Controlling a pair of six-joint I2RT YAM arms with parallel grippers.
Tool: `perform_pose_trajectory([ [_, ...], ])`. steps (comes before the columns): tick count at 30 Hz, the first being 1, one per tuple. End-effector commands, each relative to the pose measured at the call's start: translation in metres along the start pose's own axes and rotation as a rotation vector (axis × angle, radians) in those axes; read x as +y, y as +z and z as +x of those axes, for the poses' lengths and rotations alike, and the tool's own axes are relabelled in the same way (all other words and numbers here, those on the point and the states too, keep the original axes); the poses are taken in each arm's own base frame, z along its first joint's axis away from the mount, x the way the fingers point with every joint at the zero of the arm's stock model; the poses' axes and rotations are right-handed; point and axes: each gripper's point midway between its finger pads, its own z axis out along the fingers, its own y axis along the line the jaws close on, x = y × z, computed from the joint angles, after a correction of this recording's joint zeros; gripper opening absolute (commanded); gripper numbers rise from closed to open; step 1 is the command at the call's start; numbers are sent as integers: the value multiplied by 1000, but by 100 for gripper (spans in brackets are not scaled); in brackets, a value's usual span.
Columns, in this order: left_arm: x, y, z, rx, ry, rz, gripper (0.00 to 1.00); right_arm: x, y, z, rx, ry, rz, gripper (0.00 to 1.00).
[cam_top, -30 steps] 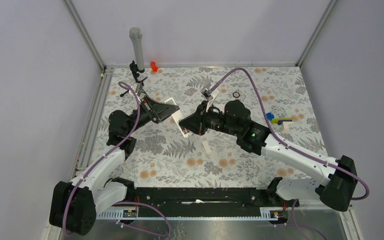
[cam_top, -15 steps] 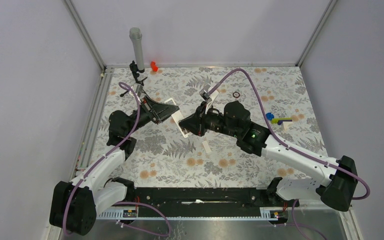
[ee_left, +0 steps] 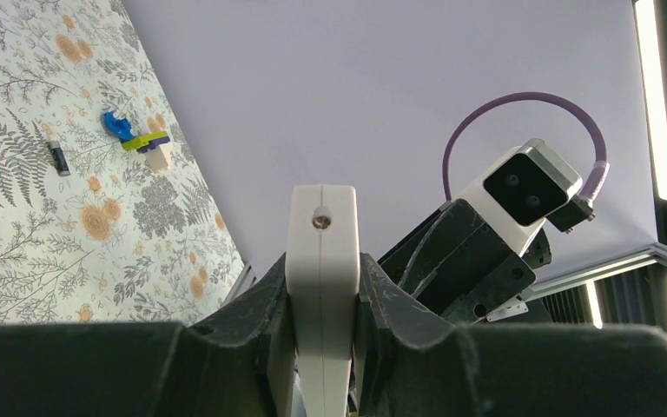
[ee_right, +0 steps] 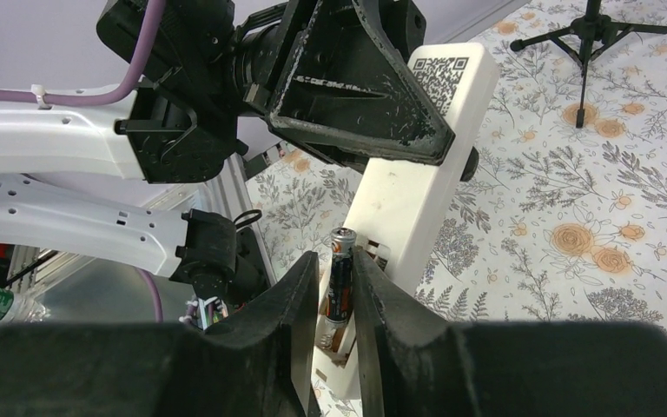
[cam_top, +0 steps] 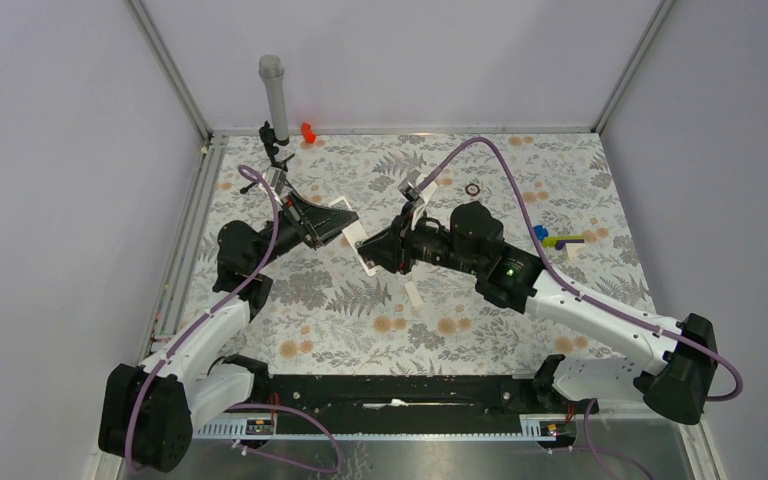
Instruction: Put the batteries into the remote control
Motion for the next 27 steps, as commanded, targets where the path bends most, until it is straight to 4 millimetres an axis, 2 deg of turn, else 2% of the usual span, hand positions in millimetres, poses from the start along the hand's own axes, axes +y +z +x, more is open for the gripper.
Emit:
perform_pose_trajectory([
  [1,-47,-1,-4,-12,88,128,0,0,5,-10,-8,4,18,29],
  [14,-41,1,-5,-15,102,103,0,0,0,-18,-27,27,40,25],
  [19,-39,1,-6,-23,120,100,0,2,-6,-33,-75,25,54,38],
  [27,-40,1,-12,-58,194,101,0,21,-16,-68,-157,70,14,51],
])
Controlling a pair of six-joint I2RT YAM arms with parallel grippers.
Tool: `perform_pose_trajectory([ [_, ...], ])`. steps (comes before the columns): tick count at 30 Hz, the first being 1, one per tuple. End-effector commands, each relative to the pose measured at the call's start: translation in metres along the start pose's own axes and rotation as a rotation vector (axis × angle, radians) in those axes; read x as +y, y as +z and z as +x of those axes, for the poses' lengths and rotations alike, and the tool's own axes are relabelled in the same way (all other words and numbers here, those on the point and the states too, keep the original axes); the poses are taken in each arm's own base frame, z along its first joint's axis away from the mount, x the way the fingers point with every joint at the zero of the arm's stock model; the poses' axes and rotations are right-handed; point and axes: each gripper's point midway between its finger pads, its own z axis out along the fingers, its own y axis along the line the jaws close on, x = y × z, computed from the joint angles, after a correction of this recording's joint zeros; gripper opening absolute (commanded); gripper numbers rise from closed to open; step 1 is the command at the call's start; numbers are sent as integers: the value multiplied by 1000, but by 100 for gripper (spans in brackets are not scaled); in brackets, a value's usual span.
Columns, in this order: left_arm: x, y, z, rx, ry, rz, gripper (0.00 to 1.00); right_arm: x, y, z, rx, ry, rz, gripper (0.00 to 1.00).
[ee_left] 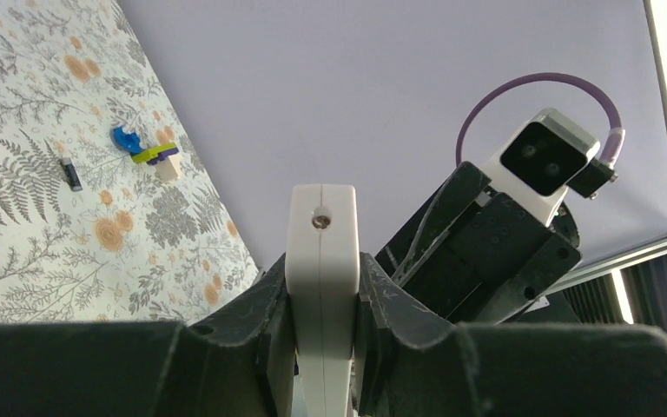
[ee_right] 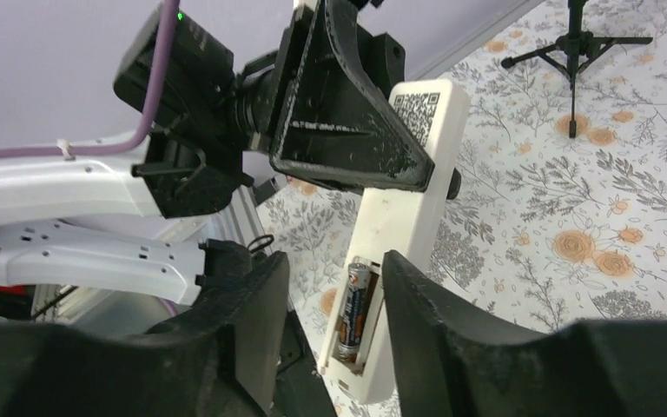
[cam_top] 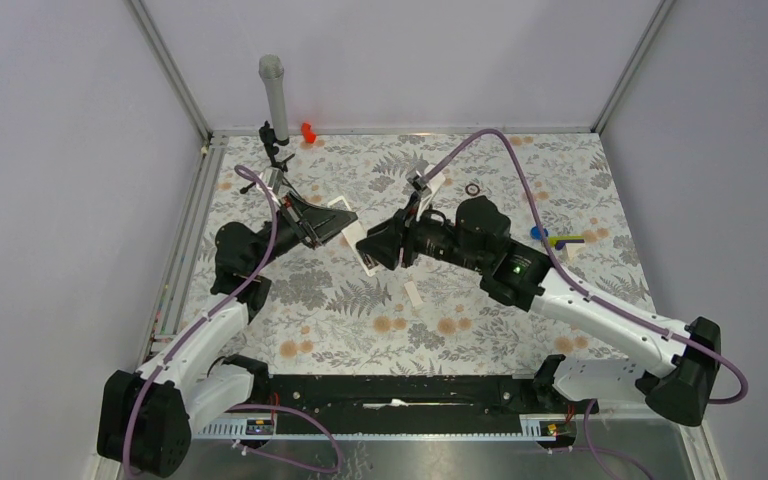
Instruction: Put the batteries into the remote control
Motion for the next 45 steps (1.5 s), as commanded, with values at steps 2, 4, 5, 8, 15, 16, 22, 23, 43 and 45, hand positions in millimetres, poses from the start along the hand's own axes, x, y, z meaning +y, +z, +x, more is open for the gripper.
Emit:
perform_pose_trajectory([
  [2,-38,3,-16,-67,160,101,0,13,-15,-56,-158,82,34,61],
  [4,-38,5,-19,-80,178,101,0,-10,-21,-57,-181,208,187,73],
  [5,-38,5,-21,-86,183,99,0,-21,-24,-48,-151,277,266,79],
  [8,-43,8,-26,-104,195,116,0,-19,-27,-40,-148,399,267,86],
  [15,-53,10,-36,-152,216,147,0,-13,-20,-24,-175,634,195,93],
  [16,-54,10,-37,-154,217,150,0,-7,-17,-24,-185,657,145,94],
  [22,-61,12,-38,-146,212,182,0,12,4,-16,-125,780,20,97],
  [23,-62,12,-38,-144,213,185,0,12,6,-13,-125,803,8,97],
  [43,-64,7,-29,-129,263,234,0,-9,26,-4,-148,1058,16,81],
  [45,-63,7,-29,-127,265,235,0,-10,26,-5,-150,1062,19,80],
])
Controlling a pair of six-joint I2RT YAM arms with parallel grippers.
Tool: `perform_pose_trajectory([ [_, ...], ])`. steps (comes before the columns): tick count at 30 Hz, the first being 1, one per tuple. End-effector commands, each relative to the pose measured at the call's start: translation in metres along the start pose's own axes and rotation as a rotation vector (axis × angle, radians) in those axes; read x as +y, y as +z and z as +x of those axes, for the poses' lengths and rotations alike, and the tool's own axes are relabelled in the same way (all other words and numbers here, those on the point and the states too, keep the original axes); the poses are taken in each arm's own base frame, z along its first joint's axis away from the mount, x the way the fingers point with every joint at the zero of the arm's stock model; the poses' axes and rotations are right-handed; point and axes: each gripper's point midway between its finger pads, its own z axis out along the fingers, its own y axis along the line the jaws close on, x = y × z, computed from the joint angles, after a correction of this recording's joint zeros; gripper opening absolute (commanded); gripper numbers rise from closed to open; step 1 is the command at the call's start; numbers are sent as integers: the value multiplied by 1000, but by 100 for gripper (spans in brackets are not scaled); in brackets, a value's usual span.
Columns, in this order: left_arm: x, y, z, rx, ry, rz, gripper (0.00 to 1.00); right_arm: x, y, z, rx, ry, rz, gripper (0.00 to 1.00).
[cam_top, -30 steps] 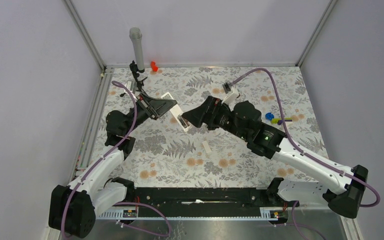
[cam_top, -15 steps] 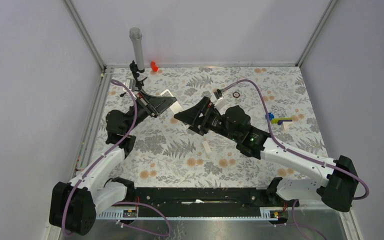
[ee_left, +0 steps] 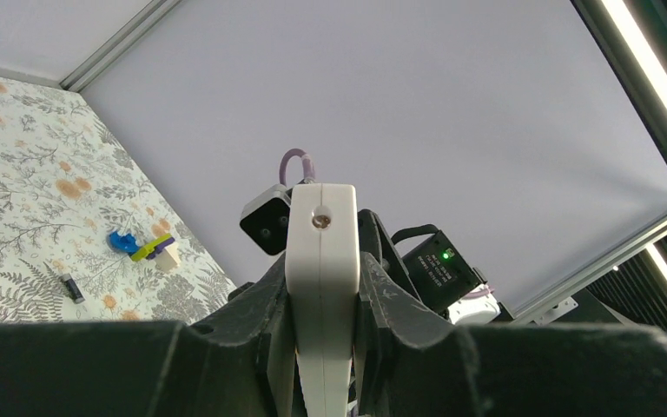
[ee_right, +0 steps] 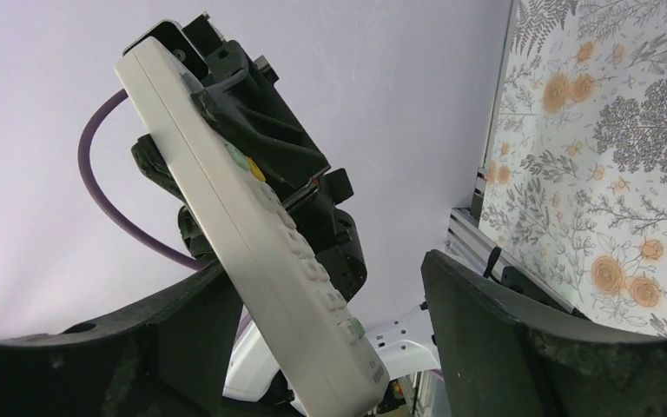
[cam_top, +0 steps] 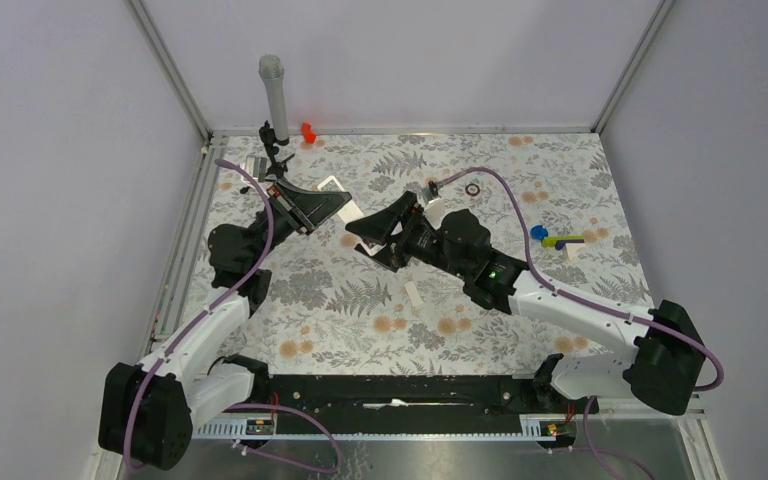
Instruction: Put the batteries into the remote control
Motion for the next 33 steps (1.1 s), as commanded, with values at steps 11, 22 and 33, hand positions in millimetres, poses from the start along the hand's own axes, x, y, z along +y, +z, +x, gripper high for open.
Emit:
perform_pose_trajectory([
  [11,-27,4,-10,-28,31,79,0,5,0,-1,26,60,-48,49],
  [22,-38,4,-16,-45,31,44,0,-8,-4,-2,8,46,-33,34],
  [33,-5,1,-1,33,102,-60,0,8,-14,-12,58,-172,-139,98],
])
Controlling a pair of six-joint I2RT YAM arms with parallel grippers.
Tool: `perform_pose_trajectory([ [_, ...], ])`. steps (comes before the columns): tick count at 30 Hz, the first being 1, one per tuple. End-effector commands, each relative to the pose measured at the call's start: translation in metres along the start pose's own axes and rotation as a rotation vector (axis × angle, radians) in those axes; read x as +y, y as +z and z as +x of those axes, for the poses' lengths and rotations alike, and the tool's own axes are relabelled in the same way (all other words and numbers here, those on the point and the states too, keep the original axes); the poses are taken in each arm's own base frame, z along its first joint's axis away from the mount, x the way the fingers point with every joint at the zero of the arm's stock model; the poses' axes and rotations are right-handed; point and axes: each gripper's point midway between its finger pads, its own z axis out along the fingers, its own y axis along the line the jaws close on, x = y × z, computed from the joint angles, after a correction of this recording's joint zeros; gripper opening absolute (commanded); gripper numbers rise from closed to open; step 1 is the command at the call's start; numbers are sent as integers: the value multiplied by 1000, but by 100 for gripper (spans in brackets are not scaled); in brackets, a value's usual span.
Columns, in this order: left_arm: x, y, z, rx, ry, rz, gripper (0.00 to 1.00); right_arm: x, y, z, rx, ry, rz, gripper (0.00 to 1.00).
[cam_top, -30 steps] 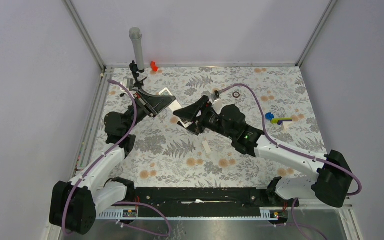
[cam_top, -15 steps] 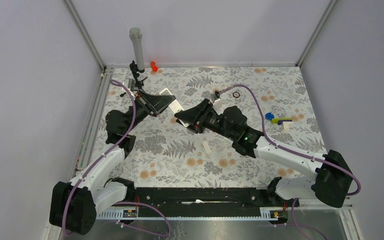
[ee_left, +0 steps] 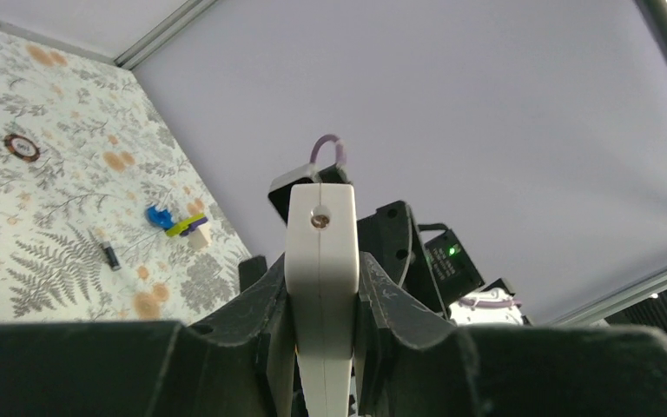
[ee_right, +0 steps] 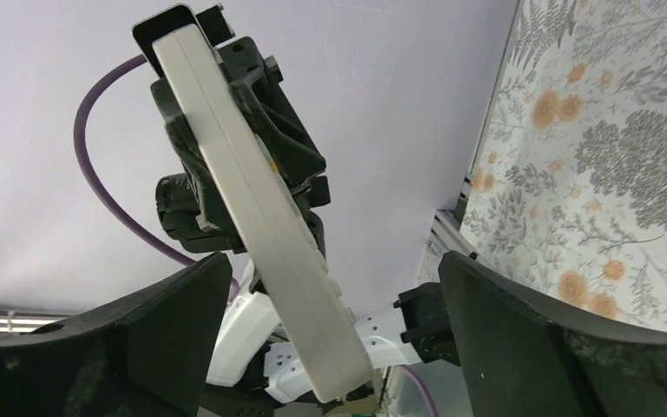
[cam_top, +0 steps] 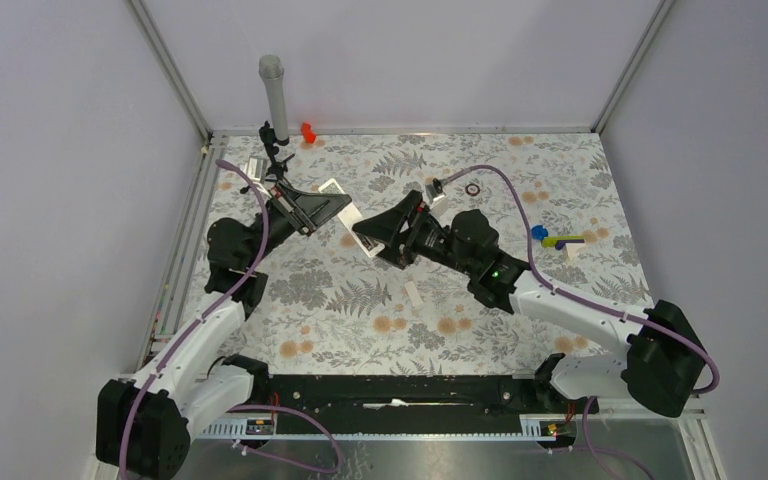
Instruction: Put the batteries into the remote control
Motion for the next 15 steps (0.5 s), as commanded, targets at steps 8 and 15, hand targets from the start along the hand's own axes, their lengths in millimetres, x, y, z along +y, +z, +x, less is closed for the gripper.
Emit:
perform_pose_trajectory([
  [8,-14,6,0,43,99,55,0,13,-22,-11,13,-172,-120,80],
  [15,-15,7,0,47,70,65,0,11,-22,-6,37,-319,-163,61],
])
